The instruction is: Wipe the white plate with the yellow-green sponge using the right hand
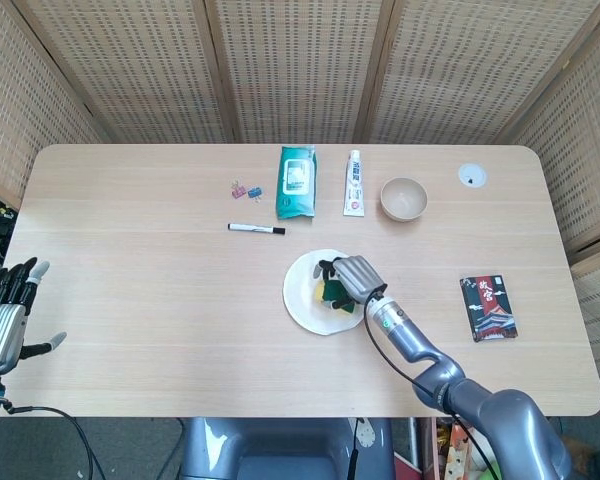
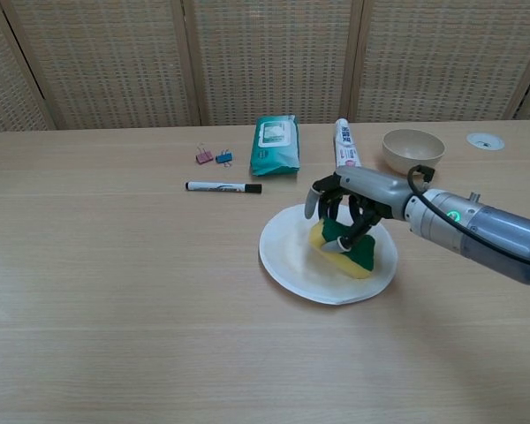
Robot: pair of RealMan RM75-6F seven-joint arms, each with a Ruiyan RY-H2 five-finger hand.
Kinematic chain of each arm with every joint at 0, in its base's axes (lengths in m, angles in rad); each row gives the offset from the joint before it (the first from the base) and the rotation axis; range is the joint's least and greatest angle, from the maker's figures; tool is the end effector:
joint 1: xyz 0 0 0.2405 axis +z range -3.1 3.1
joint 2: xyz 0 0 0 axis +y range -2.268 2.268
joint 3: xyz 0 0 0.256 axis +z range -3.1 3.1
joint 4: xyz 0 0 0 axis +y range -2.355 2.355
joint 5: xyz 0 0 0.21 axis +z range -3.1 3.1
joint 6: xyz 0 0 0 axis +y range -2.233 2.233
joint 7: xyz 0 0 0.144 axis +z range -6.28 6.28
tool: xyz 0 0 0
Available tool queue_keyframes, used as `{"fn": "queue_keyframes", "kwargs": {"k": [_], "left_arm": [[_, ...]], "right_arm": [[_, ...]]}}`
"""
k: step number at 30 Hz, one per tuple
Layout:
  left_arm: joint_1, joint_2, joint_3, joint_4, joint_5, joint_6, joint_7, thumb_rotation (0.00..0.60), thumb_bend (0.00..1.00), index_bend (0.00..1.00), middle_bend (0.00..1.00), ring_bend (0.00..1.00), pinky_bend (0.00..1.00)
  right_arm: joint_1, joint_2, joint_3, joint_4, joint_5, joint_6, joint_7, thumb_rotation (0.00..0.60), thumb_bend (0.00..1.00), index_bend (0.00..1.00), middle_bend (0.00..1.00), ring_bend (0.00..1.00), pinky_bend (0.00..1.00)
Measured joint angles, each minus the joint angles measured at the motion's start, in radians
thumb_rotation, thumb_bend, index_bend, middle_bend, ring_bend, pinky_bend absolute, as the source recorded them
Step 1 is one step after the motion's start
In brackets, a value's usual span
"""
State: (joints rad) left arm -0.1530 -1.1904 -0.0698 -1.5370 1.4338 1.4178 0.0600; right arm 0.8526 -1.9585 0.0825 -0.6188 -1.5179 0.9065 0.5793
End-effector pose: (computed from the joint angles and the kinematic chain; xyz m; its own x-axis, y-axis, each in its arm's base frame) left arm -0.3171 0.2075 0.1407 0.4442 0.0224 0.8956 0.8959 -0.0031 -0.4443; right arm -0.1715 -0.3888 -0.0964 0.2157 -0.3832 0.8981 -0.9102 -0.4120 0.0428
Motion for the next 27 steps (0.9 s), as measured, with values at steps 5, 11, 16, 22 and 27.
{"fn": "queue_keyframes", "kwargs": {"k": [5, 11, 16, 22, 27], "left_arm": [[0.000, -0.001, 0.001, 0.002, 0.000, -0.001, -0.001, 0.600, 0.00, 0.00, 0.00, 0.00, 0.00], [-0.001, -0.001, 0.002, 0.003, -0.002, -0.004, -0.002, 0.600, 0.00, 0.00, 0.00, 0.00, 0.00], [0.001, 0.003, -0.001, 0.001, -0.004, 0.000, -0.009, 0.600, 0.00, 0.00, 0.00, 0.00, 0.00], [0.000, 0.007, 0.000, -0.001, -0.002, -0.003, -0.015, 0.600, 0.00, 0.00, 0.00, 0.00, 0.00], [0.002, 0.010, 0.000, -0.003, 0.000, 0.002, -0.020, 0.600, 0.00, 0.00, 0.00, 0.00, 0.00]], "right_arm": [[-0.004, -0.012, -0.005, 0.026, -0.002, 0.001, 0.018, 0.600, 0.20, 0.41, 0.53, 0.42, 0.61], [-0.008, -0.017, -0.016, 0.057, -0.007, -0.003, 0.026, 0.600, 0.21, 0.41, 0.53, 0.42, 0.61], [0.000, 0.008, -0.009, 0.041, -0.017, 0.038, 0.045, 0.600, 0.21, 0.41, 0.53, 0.42, 0.61], [0.013, 0.060, 0.016, -0.013, -0.016, 0.069, 0.041, 0.600, 0.21, 0.41, 0.53, 0.42, 0.61], [0.003, 0.056, 0.007, -0.024, -0.006, 0.046, 0.024, 0.600, 0.21, 0.41, 0.53, 0.42, 0.61]]}}
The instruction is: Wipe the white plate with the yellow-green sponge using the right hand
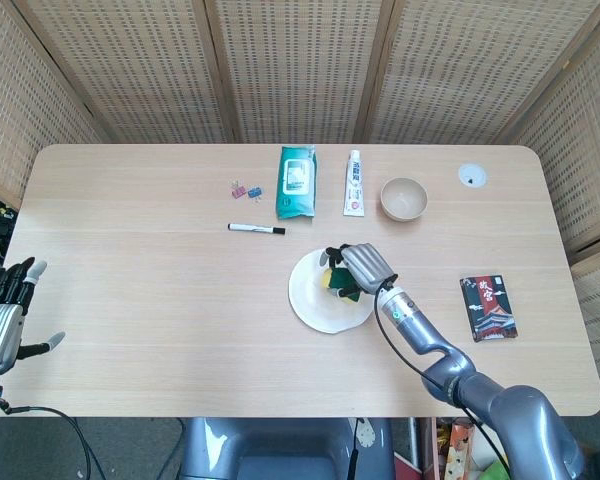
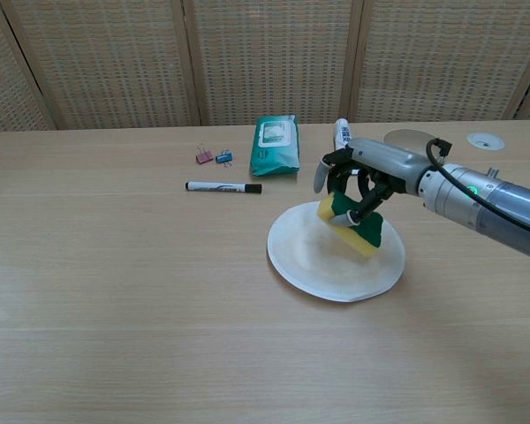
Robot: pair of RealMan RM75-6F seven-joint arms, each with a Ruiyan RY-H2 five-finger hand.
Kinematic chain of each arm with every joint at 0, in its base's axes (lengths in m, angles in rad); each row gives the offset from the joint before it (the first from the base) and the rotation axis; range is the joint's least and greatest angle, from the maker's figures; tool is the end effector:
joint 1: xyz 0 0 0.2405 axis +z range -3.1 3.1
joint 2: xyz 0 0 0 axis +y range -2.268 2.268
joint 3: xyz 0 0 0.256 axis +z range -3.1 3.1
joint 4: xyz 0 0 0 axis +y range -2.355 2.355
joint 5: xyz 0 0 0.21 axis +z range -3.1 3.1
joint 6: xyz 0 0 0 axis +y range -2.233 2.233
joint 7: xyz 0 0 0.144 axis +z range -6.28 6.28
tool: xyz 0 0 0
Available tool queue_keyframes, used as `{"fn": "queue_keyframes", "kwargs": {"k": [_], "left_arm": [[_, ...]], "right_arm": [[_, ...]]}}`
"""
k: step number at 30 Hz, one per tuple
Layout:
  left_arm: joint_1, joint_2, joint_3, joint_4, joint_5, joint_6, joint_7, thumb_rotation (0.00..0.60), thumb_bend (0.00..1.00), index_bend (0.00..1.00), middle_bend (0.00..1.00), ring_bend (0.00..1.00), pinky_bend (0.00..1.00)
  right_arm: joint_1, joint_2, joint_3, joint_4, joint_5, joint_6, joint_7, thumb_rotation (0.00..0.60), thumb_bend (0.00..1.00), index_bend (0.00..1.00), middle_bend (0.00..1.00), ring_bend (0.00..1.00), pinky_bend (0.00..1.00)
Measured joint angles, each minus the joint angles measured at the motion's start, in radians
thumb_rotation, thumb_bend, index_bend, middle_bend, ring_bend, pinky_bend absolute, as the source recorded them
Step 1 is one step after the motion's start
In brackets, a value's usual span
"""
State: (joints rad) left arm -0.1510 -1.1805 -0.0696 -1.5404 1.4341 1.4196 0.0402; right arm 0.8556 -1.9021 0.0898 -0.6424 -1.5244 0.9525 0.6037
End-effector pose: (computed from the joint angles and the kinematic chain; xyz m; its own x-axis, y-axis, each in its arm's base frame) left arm -0.3176 0.2069 0.1439 0.4323 0.0208 0.9015 0.9017 -0.0009 -0.4323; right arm -0.1725 -0.4001 -0.0718 0.1994 -0.3349 0.9209 -0.9018 -0.4305 0.0387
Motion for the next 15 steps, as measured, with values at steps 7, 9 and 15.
{"fn": "queue_keyframes", "kwargs": {"k": [7, 9, 15], "left_arm": [[-0.001, 0.000, 0.000, 0.000, -0.001, -0.002, 0.000, 0.600, 0.00, 0.00, 0.00, 0.00, 0.00], [-0.001, 0.000, 0.000, 0.000, -0.001, -0.002, 0.001, 0.600, 0.00, 0.00, 0.00, 0.00, 0.00], [-0.001, -0.001, 0.001, 0.001, -0.002, -0.003, 0.001, 0.600, 0.00, 0.00, 0.00, 0.00, 0.00]], "right_arm": [[-0.007, -0.033, -0.014, 0.050, 0.005, -0.030, 0.008, 0.600, 0.21, 0.41, 0.53, 0.42, 0.61], [-0.008, -0.044, -0.020, 0.069, 0.003, -0.036, 0.012, 0.600, 0.21, 0.41, 0.53, 0.42, 0.61], [-0.018, -0.072, -0.049, 0.116, -0.013, -0.052, 0.044, 0.600, 0.21, 0.42, 0.53, 0.42, 0.61]]}}
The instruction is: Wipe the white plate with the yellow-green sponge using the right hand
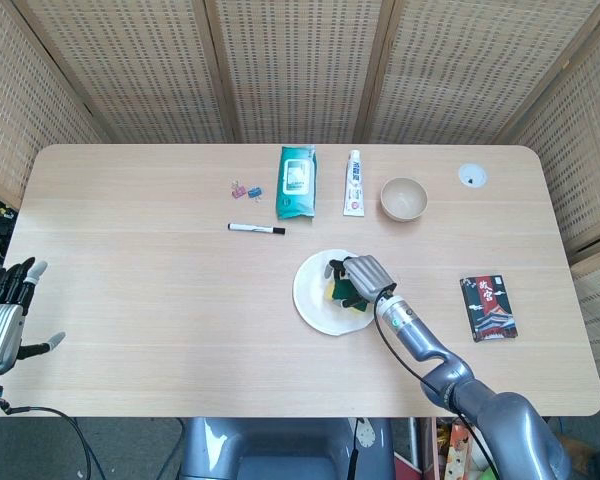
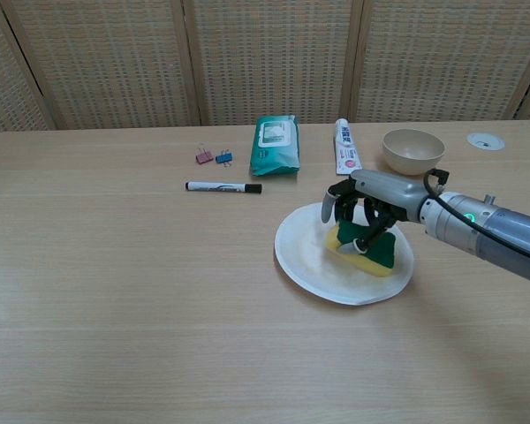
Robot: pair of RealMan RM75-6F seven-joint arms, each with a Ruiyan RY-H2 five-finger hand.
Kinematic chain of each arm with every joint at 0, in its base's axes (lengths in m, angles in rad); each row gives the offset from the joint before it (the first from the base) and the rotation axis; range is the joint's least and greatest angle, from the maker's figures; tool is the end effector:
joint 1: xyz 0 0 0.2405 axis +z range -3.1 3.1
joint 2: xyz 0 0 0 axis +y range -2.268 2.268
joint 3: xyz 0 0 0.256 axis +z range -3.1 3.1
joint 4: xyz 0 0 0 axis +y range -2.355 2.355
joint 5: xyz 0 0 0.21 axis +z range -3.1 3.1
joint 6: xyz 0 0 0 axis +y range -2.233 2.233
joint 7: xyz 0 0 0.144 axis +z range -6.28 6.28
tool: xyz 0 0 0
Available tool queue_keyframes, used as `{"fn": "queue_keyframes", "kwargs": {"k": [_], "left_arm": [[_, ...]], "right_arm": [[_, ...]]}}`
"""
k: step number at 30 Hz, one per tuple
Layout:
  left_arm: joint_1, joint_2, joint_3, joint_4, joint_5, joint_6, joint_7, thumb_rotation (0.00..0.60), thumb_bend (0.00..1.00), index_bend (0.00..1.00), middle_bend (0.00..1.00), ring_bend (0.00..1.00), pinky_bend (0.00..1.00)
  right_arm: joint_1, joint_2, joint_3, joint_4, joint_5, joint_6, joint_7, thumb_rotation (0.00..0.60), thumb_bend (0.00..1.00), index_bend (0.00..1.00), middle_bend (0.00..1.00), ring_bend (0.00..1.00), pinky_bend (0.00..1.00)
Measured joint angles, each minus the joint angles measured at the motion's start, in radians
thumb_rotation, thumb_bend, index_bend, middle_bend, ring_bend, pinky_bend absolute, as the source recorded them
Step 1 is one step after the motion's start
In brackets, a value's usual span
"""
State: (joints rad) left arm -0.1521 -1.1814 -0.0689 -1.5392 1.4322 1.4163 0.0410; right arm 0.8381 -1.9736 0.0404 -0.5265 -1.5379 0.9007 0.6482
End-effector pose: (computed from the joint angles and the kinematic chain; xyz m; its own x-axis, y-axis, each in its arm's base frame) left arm -0.3181 0.2071 0.1433 0.4331 0.0243 0.9010 0.9013 -0.0001 -0.4332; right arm -0.1924 -0.3912 -0.0932 0.2404 -0.3910 0.8884 -0.9165 -0.3930 0.0750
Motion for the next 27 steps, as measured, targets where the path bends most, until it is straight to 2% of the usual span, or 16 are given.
{"fn": "queue_keyframes", "kwargs": {"k": [7, 18, 23, 27], "left_arm": [[0.001, 0.000, 0.000, 0.002, 0.000, 0.001, -0.001, 0.600, 0.00, 0.00, 0.00, 0.00, 0.00], [-0.001, 0.002, -0.002, 0.003, -0.003, -0.003, -0.007, 0.600, 0.00, 0.00, 0.00, 0.00, 0.00], [-0.004, 0.003, -0.003, 0.001, -0.006, -0.010, -0.014, 0.600, 0.00, 0.00, 0.00, 0.00, 0.00], [-0.004, 0.005, -0.006, 0.003, -0.011, -0.010, -0.018, 0.600, 0.00, 0.00, 0.00, 0.00, 0.00]], "right_arm": [[-0.001, -0.019, -0.011, 0.041, -0.015, 0.014, 0.030, 0.600, 0.21, 0.42, 0.54, 0.42, 0.61], [0.015, 0.022, 0.026, 0.003, -0.005, 0.070, 0.038, 0.600, 0.21, 0.42, 0.54, 0.43, 0.61], [0.012, 0.018, 0.026, -0.006, 0.004, 0.047, 0.026, 0.600, 0.21, 0.42, 0.54, 0.43, 0.61], [0.005, -0.011, 0.005, 0.025, 0.002, 0.006, 0.011, 0.600, 0.21, 0.42, 0.54, 0.43, 0.61]]}}
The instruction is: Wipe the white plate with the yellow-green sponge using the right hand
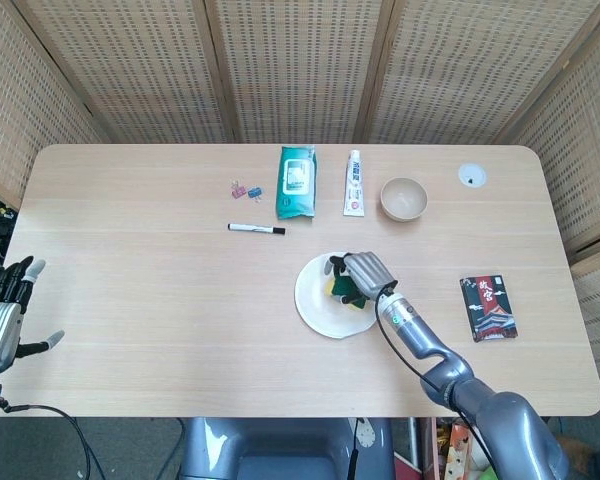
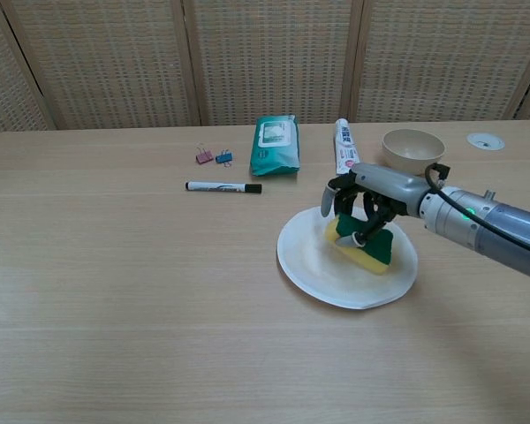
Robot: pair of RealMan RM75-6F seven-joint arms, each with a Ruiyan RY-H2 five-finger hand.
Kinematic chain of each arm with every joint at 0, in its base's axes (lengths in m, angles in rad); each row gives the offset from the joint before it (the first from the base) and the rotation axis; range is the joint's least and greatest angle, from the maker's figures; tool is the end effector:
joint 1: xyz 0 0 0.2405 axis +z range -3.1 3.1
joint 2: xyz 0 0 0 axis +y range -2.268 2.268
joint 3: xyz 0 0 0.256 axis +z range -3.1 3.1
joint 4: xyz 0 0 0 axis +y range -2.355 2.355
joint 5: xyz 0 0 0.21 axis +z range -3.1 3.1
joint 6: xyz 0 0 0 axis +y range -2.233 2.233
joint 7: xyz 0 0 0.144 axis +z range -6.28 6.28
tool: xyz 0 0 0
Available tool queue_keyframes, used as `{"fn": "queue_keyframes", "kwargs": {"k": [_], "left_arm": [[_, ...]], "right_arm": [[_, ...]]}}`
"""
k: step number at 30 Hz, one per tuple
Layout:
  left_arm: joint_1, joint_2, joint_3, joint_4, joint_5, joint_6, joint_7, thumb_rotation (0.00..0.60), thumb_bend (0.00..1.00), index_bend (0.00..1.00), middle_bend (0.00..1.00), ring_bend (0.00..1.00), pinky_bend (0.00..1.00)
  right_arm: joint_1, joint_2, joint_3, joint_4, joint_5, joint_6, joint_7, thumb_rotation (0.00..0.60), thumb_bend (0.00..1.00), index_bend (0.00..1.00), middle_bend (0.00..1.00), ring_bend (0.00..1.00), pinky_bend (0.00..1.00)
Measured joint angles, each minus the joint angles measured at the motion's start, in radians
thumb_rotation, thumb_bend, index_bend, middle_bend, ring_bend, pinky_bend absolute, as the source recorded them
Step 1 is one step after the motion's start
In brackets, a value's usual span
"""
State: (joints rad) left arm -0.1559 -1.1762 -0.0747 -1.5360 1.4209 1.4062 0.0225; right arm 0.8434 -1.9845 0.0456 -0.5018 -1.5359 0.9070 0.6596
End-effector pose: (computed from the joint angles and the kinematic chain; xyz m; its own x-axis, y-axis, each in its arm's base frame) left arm -0.3199 0.2097 0.1456 0.4214 0.0262 0.9065 0.9067 0.0088 -0.4218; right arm -0.1911 -0.3945 -0.0920 0.2331 -0.3787 0.8957 -0.9173 -0.3914 0.0732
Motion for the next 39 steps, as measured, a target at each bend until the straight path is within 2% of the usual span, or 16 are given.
{"fn": "queue_keyframes", "kwargs": {"k": [8, 14, 20, 25, 30, 35, 37, 39], "left_arm": [[0.001, -0.001, 0.003, -0.001, 0.005, 0.003, 0.002, 0.600, 0.00, 0.00, 0.00, 0.00, 0.00], [0.005, 0.002, 0.003, -0.006, 0.008, 0.012, 0.000, 0.600, 0.00, 0.00, 0.00, 0.00, 0.00], [0.006, 0.007, 0.004, -0.009, 0.011, 0.014, -0.008, 0.600, 0.00, 0.00, 0.00, 0.00, 0.00], [0.008, 0.010, 0.006, -0.014, 0.018, 0.019, -0.011, 0.600, 0.00, 0.00, 0.00, 0.00, 0.00], [0.011, 0.012, 0.007, -0.019, 0.029, 0.032, -0.009, 0.600, 0.00, 0.00, 0.00, 0.00, 0.00], [0.014, 0.015, 0.011, -0.025, 0.037, 0.038, -0.008, 0.600, 0.00, 0.00, 0.00, 0.00, 0.00], [0.014, 0.015, 0.011, -0.026, 0.039, 0.038, -0.009, 0.600, 0.00, 0.00, 0.00, 0.00, 0.00], [0.014, 0.016, 0.011, -0.027, 0.040, 0.038, -0.008, 0.600, 0.00, 0.00, 0.00, 0.00, 0.00]], "right_arm": [[-0.004, -0.043, -0.020, 0.057, -0.012, -0.018, 0.017, 0.600, 0.21, 0.43, 0.54, 0.43, 0.61], [-0.002, -0.040, -0.009, 0.057, -0.010, 0.009, 0.030, 0.600, 0.21, 0.43, 0.54, 0.43, 0.61], [0.008, 0.034, 0.016, 0.001, -0.011, 0.086, 0.025, 0.600, 0.21, 0.43, 0.54, 0.43, 0.61], [0.012, 0.138, 0.040, -0.057, -0.002, 0.113, -0.043, 0.600, 0.21, 0.43, 0.54, 0.43, 0.61], [-0.005, 0.202, 0.048, -0.082, 0.028, 0.064, -0.108, 0.600, 0.21, 0.43, 0.54, 0.43, 0.61], [-0.034, 0.213, 0.022, -0.059, 0.039, -0.002, -0.142, 0.600, 0.21, 0.43, 0.54, 0.43, 0.61], [-0.042, 0.211, 0.000, -0.045, 0.033, -0.026, -0.155, 0.600, 0.21, 0.42, 0.52, 0.42, 0.58], [-0.047, 0.206, -0.015, -0.033, 0.025, -0.044, -0.163, 0.600, 0.19, 0.34, 0.40, 0.36, 0.45]]}}
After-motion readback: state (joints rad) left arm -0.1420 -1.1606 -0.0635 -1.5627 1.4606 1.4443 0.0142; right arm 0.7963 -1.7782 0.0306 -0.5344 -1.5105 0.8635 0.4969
